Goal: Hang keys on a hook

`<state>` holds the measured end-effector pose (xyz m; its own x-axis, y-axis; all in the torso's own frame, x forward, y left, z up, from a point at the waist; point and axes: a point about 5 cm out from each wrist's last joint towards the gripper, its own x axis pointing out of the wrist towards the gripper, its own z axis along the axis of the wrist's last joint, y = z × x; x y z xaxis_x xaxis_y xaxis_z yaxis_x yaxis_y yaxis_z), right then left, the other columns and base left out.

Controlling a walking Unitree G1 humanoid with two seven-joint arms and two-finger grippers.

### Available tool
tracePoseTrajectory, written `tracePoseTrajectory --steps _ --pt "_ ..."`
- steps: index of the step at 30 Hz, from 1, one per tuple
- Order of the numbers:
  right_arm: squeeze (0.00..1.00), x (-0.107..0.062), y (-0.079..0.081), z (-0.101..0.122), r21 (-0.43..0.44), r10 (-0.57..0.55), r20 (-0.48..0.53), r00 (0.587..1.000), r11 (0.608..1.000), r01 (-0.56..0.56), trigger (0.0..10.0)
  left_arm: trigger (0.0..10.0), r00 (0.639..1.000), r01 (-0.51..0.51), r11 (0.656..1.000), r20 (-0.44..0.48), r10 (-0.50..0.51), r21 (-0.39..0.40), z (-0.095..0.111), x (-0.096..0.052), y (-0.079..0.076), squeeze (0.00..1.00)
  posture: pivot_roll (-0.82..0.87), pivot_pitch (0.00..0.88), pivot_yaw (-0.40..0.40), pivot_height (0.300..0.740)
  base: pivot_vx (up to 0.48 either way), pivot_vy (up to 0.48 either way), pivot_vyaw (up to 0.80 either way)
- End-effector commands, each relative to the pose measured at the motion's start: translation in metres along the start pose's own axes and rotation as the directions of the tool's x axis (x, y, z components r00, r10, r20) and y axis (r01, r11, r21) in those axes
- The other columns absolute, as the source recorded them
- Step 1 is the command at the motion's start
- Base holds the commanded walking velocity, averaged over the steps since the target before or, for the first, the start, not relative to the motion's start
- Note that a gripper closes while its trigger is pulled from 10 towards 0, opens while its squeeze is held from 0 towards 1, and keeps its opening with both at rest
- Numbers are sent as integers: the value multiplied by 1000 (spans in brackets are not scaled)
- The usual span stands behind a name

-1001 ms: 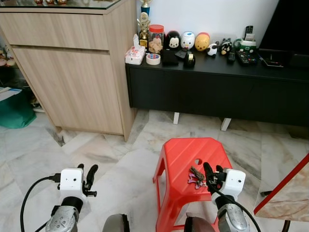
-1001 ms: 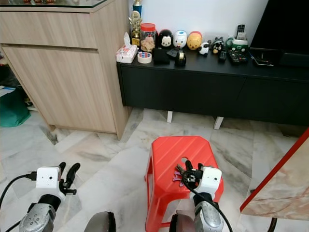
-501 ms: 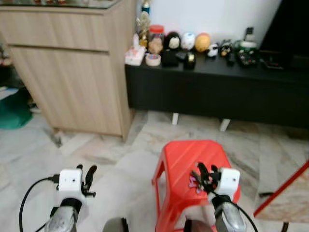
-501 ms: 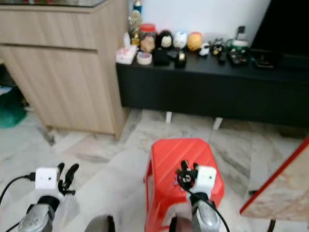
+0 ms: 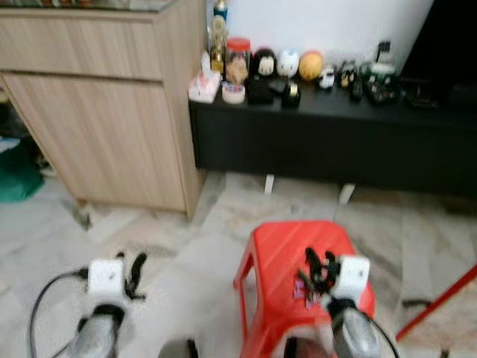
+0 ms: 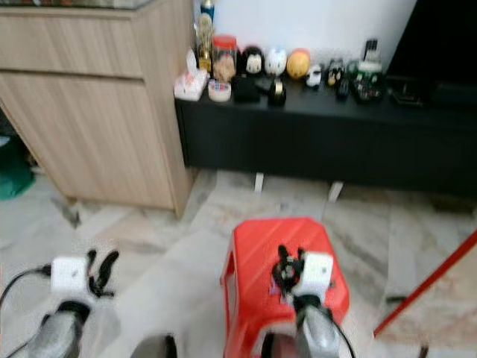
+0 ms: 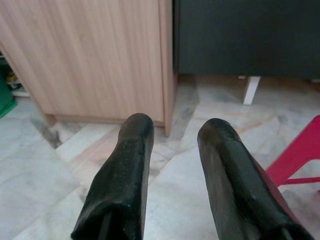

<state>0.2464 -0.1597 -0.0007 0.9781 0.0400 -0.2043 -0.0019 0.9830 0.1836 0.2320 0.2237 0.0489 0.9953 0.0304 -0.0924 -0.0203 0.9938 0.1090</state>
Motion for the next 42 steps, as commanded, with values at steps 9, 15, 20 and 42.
tracePoseTrajectory --steps 9,15,20,42 --pt "0 -15 -4 -32 270 -31 -203 979 959 87 10000 10000 1000 -8 1000 -13 8 11 -3 -4 4 0 93 7 -55 604 0 0 0" --pt "0 -29 -10 -32 298 -80 -184 980 945 133 10000 10000 999 -1 1000 -34 2 31 -9 -8 5 0 86 8 -57 604 0 0 0" --pt "0 -35 -11 -40 365 -75 -222 972 918 154 10000 10000 999 8 999 -39 -7 44 -10 -8 4 0 88 10 -55 604 0 0 0" --pt "0 -20 -11 -57 601 -7 -340 940 768 223 10000 10000 999 19 998 -29 -17 61 -7 -5 3 0 97 13 -48 604 0 0 0"
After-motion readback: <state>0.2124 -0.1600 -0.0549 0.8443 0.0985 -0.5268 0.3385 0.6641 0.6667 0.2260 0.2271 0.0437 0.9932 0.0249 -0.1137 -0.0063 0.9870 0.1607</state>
